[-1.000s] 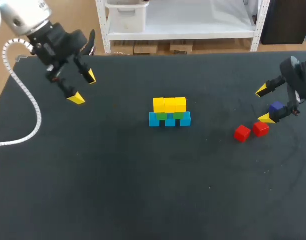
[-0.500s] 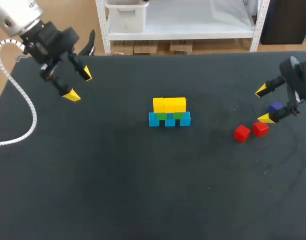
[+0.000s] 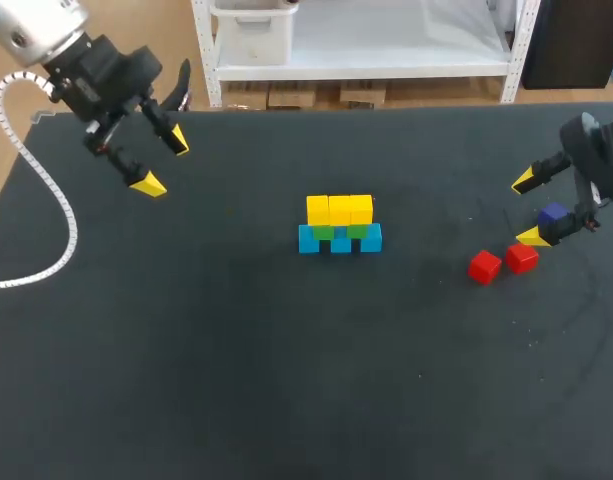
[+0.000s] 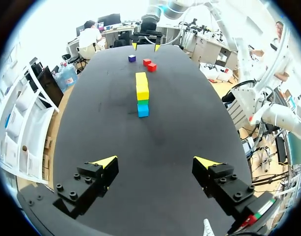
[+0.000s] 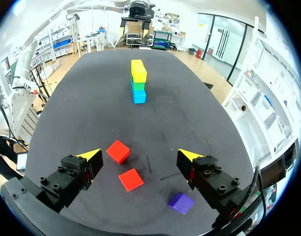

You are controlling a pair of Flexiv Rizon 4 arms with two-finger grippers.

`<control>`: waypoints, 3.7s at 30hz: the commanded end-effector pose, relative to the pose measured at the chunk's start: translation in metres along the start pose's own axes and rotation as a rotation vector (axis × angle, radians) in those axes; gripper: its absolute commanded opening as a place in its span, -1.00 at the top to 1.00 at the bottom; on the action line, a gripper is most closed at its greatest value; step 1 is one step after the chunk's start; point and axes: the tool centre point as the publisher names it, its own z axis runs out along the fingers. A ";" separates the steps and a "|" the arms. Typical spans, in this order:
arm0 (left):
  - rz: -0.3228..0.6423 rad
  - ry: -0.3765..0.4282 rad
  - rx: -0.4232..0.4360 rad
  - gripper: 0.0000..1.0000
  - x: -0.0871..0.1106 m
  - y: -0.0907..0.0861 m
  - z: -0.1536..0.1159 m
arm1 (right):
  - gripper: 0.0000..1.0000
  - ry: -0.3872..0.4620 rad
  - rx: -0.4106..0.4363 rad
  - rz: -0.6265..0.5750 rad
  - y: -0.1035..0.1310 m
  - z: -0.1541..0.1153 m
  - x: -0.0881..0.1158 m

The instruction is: Place the blue cubes, place green cubes on the blue cubes, place the yellow cubes on the green cubes, then place the red cubes on the yellow cubes, and place purple cube on the red cubes.

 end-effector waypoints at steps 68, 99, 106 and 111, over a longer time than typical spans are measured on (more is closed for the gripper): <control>0.001 0.001 -0.001 -1.00 0.000 0.000 0.000 | -1.00 0.105 -0.295 -0.442 0.008 0.024 0.059; 0.001 0.001 -0.001 -1.00 0.000 0.000 0.000 | -0.20 0.101 -0.317 -0.423 0.012 0.034 0.062; 0.001 0.001 -0.001 -1.00 0.000 0.000 0.000 | 0.25 0.108 -0.324 -0.422 0.010 0.037 0.064; 0.001 0.001 -0.001 -1.00 0.000 0.000 0.000 | 1.00 0.112 -0.312 -0.402 0.010 0.036 0.063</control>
